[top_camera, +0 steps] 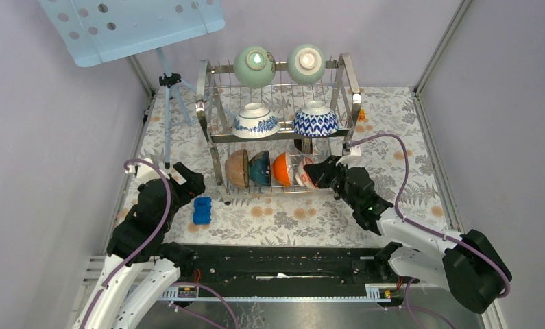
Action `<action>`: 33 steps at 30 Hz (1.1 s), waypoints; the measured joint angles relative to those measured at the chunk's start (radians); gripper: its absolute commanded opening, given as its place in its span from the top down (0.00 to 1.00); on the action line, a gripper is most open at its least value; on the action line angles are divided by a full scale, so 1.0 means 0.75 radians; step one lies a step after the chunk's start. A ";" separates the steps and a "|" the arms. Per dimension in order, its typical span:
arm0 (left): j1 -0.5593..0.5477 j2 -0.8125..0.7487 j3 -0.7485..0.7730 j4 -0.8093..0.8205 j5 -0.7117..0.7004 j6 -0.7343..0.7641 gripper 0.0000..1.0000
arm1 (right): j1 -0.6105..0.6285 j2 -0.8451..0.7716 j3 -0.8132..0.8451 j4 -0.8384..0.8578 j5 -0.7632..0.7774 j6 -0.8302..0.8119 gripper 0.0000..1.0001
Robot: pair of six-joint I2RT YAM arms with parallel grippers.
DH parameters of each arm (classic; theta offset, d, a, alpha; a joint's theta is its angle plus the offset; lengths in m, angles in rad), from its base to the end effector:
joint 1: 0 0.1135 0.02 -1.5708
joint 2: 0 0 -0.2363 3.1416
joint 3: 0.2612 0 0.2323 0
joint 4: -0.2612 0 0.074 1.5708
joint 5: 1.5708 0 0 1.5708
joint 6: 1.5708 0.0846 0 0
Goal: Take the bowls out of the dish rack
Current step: Pick up the bowl from the dish rack.
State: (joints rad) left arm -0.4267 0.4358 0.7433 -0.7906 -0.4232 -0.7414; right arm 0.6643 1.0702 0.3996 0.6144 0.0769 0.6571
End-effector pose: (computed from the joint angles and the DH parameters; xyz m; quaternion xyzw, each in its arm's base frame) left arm 0.1376 -0.0244 0.2681 -0.2384 0.8093 -0.1290 0.5211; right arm 0.2227 0.1661 0.2194 0.0238 0.7262 0.3992 0.5591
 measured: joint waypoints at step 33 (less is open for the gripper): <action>0.000 -0.058 0.162 -0.191 0.062 -0.099 0.01 | -0.008 -0.484 0.031 -0.289 -0.356 0.149 1.00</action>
State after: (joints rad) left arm -0.4267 0.3920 0.8646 -0.9340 -0.3767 -0.8154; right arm 0.6582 0.7074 0.4229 0.3977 -0.1902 0.7689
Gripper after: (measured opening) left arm 0.990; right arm 0.120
